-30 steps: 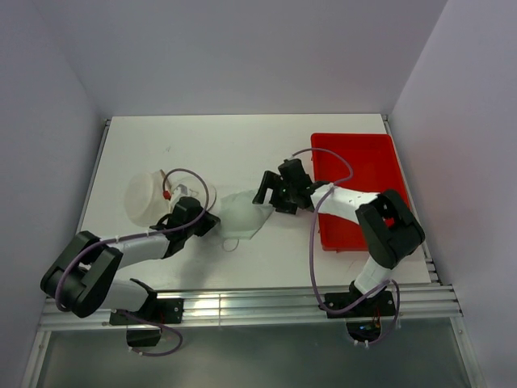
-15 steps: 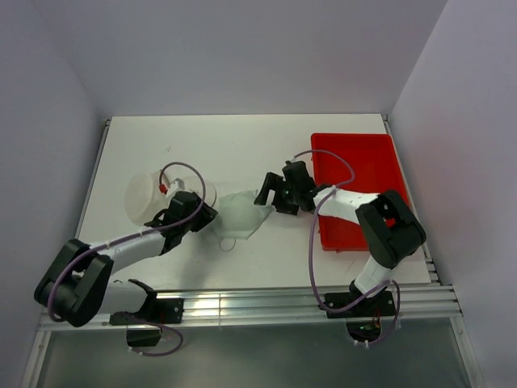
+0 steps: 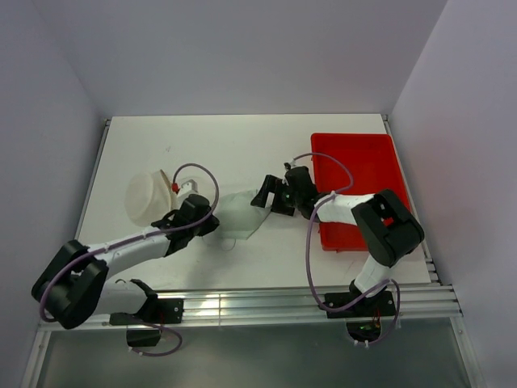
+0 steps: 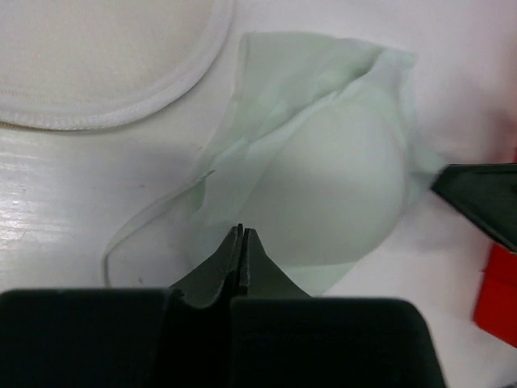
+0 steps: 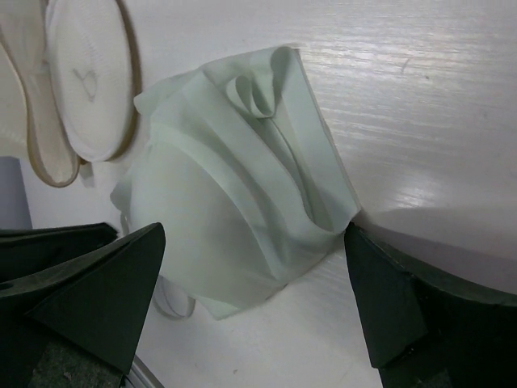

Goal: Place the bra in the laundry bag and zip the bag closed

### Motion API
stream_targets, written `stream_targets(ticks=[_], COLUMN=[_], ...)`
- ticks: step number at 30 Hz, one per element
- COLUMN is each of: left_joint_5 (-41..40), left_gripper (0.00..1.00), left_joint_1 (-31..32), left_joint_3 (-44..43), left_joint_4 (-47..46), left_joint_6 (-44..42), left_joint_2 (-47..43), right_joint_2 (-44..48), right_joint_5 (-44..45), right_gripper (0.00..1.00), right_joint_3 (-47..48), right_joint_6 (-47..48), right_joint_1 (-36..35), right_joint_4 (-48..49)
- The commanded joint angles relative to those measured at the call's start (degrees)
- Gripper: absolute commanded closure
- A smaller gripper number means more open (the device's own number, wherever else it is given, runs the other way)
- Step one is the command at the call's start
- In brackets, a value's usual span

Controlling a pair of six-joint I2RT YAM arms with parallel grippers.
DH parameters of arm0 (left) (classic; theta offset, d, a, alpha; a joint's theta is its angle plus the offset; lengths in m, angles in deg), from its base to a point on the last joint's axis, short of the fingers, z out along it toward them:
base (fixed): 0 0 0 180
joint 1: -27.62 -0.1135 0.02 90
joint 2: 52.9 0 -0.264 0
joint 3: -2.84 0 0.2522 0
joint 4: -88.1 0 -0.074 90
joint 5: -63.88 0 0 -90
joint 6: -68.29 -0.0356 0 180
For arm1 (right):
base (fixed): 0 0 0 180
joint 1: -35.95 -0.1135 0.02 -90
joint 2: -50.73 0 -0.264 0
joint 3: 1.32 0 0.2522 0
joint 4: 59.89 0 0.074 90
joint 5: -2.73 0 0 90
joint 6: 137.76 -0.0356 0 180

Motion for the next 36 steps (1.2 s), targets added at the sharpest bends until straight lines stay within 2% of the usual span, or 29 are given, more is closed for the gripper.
stream_targets(ticks=[1,7,16,22,29,33,35,36], left_joint_5=[-3.29,-7.59,-7.43,-6.46,-4.79,-4.35,-4.7,-4.7], left_gripper=[1.0,1.0,1.0,1.0,1.0,1.0,1.0,1.0], left_joint_1=[1.15,2.12,2.12,2.03,1.86,1.86,1.86,1.86], left_joint_3=[-1.44,-4.6,-10.41,-11.73,-11.55,-11.11,-10.94,-10.76], left_joint_4=[-1.13,-3.24,-3.95,-4.21,-5.26,-5.44,-5.18,-5.26], left_joint_6=[-0.44,-0.88,-2.02,-2.46,-2.46,-2.37,-2.63,-2.63], left_joint_2=[4.67,13.55,23.67,27.46,28.25,27.81,27.72,27.55], right_joint_2=[-1.38,-4.1,-10.08,-12.02,-12.1,-10.97,-7.21,-5.61], right_joint_5=[-2.66,-4.15,-9.25,-15.4,-16.55,-13.4,-10.76,-6.66], right_gripper=[0.0,0.0,0.0,0.0,0.0,0.0,0.0,0.0], right_joint_3=[-2.32,-3.73,-4.53,-5.58,-8.82,-11.02,-10.33,-9.02], right_joint_6=[0.4,-0.39,-4.52,-11.81,-25.58,-31.32,-28.37,-25.9], right_joint_1=[0.4,0.4,0.31,0.31,0.14,0.05,0.05,-0.04], right_joint_4=[7.67,13.56,24.02,34.57,43.62,43.02,33.14,27.43])
